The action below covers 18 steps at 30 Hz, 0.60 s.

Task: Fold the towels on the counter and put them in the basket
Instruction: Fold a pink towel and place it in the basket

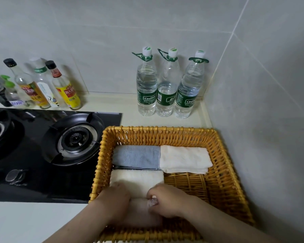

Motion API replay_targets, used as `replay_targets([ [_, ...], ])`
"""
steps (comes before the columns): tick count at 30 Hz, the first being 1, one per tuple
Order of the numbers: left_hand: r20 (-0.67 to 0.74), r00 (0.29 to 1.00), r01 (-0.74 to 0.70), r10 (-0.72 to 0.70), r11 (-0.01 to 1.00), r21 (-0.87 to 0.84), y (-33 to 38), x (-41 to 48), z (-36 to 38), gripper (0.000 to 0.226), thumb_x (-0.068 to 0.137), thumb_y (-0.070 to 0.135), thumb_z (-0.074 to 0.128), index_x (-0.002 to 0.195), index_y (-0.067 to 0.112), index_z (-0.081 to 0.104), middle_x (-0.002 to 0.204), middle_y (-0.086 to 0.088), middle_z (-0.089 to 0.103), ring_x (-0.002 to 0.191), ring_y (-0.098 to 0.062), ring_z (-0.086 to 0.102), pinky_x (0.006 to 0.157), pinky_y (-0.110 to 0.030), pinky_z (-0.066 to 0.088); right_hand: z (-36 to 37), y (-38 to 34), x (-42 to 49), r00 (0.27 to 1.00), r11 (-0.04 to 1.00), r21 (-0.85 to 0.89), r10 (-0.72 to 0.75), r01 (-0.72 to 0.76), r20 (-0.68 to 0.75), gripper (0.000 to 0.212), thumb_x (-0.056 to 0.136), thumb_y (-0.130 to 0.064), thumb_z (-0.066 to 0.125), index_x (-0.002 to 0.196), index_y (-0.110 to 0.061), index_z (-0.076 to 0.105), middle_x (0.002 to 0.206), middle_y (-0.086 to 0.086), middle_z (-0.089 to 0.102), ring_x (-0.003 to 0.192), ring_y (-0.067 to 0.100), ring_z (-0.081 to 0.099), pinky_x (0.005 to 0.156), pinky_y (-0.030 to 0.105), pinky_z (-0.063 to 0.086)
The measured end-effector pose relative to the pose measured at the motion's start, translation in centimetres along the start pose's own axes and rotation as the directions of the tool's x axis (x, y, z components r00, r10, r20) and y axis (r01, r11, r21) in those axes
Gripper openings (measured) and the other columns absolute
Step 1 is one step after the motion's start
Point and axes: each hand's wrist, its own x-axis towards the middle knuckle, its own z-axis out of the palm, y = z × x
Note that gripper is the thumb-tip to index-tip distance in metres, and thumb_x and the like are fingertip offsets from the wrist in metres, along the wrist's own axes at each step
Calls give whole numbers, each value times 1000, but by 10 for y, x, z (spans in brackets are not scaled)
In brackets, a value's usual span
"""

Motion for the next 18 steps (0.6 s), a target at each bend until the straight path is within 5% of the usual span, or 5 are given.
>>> replay_targets([
  [6,104,994,8,-25,988,153,-2,7,-11,31,85,20,61,115,17,65,119,-5,65,111,-26,60,93,-36,48,3,4,2,1000,998,-56,-7,8,9,15,84,-30,52,79,-18,61,82,-1,42,78,24,47,50,21,26],
  [10,36,998,49,-53,993,110,1,8,-9,29,88,18,53,116,17,63,121,-5,63,113,-26,59,92,-36,48,2,0,0,1000,994,-107,-12,11,-15,6,83,-24,56,83,-21,62,86,-1,43,82,24,49,51,24,29],
  [14,-123,989,-72,82,994,82,-9,-8,-15,26,89,20,52,115,20,56,120,-3,57,112,-24,54,90,-35,45,-6,1,-13,991,992,-64,-114,109,-72,10,83,-31,60,90,-26,55,90,-8,47,91,20,53,68,28,39],
  [18,134,986,-111,98,990,93,-6,-10,-13,30,83,20,66,112,13,61,112,-8,64,102,-30,62,79,-38,49,-8,-4,-12,989,985,-92,-139,144,58,12,79,-34,66,80,-28,55,75,-13,49,77,12,48,53,19,32],
])
